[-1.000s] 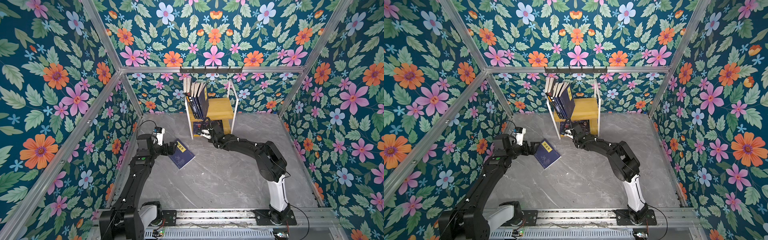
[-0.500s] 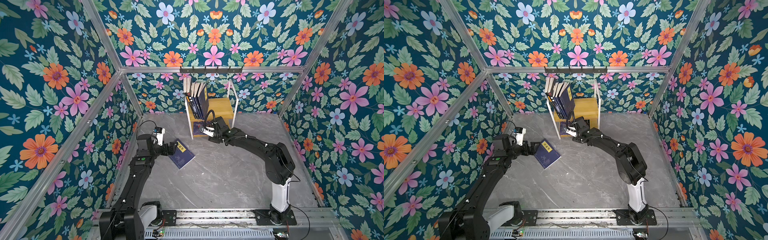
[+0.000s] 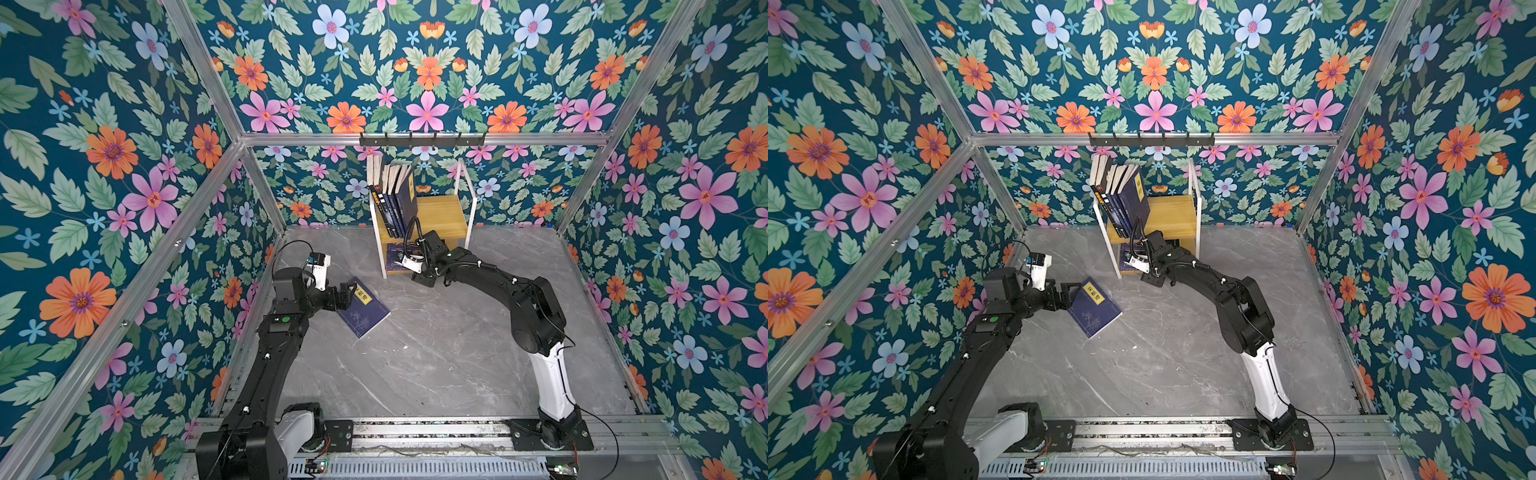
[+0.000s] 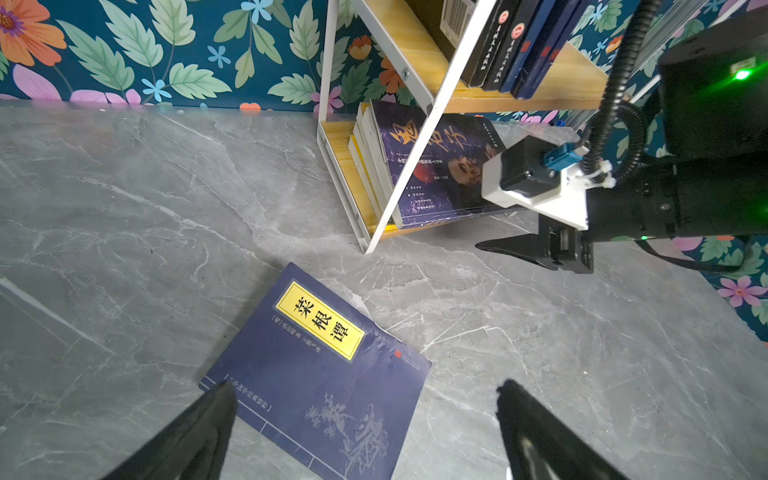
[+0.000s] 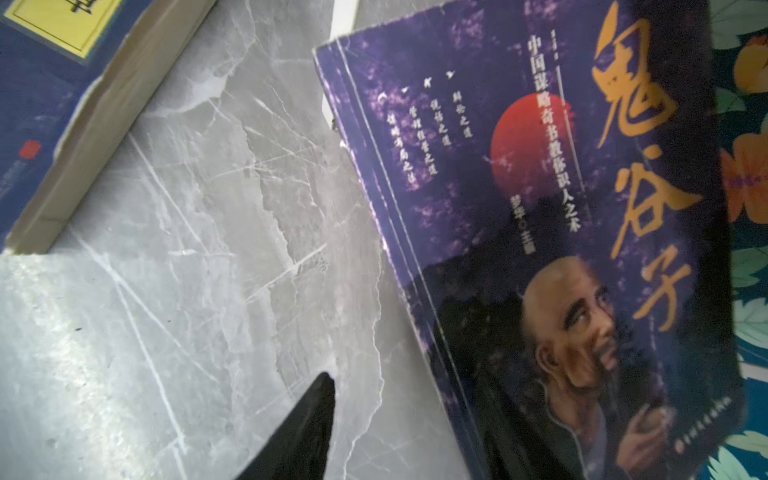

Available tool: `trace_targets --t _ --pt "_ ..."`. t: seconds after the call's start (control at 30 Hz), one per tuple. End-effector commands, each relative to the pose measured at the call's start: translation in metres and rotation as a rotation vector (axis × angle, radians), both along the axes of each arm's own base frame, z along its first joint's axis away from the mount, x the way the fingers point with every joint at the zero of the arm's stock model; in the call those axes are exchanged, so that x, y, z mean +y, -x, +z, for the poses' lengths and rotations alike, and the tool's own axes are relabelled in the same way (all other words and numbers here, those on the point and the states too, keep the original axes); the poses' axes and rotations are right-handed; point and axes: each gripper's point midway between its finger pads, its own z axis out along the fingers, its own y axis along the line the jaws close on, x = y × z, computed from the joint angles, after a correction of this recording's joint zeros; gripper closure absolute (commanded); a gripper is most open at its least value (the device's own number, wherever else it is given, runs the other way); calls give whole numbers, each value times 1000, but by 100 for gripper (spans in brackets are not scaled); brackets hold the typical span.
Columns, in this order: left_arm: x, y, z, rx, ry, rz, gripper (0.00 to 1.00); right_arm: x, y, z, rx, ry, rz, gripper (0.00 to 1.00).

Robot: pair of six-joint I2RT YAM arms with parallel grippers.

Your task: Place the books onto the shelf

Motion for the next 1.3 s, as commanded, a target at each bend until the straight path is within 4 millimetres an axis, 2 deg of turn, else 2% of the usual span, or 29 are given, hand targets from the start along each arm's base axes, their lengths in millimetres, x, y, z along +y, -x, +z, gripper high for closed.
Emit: trace_targets --t 0.0,0.13,0.33,0.8,1.13,1.27 --pt "-1 1 2 -12 -11 -8 0 -3 -10 2 -38 5 -38 50" --pt "-2 0 0 -4 -3 -9 0 -10 -24 8 -95 15 -82 56" --pt "-1 0 -1 -7 -12 -9 0 -13 -33 16 -132 16 -104 61" --pt "-1 0 -2 -9 -12 -10 0 -17 -48 19 -172 46 -132 65" --pt "-1 1 0 -14 -15 -8 0 -15 -52 21 -179 43 -137 67" --pt "0 0 -5 -11 -26 -5 0 -15 -54 22 -175 35 -153 68"
